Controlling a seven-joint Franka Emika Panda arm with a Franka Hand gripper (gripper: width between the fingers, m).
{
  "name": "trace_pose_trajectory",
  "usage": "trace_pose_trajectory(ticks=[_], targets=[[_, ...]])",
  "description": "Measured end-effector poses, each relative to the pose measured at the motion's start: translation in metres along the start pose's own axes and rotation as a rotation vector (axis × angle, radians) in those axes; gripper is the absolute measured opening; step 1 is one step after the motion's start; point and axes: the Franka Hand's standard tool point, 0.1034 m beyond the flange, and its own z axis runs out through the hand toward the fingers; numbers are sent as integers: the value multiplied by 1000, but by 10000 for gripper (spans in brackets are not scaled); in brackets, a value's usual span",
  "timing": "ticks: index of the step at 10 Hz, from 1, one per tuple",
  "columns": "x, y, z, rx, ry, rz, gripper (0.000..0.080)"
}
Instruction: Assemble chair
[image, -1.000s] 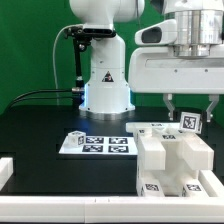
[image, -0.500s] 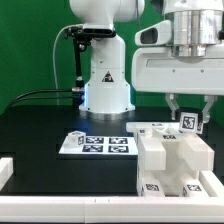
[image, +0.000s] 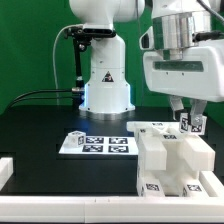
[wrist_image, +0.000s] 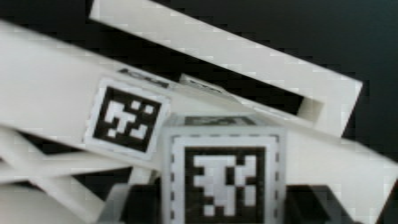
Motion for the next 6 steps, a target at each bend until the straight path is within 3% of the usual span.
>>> trace_pose_trajectory(ticks=[5,6], targets=[[0,1,1,-2,1,111,288],[0,1,1,-3,1,111,487]])
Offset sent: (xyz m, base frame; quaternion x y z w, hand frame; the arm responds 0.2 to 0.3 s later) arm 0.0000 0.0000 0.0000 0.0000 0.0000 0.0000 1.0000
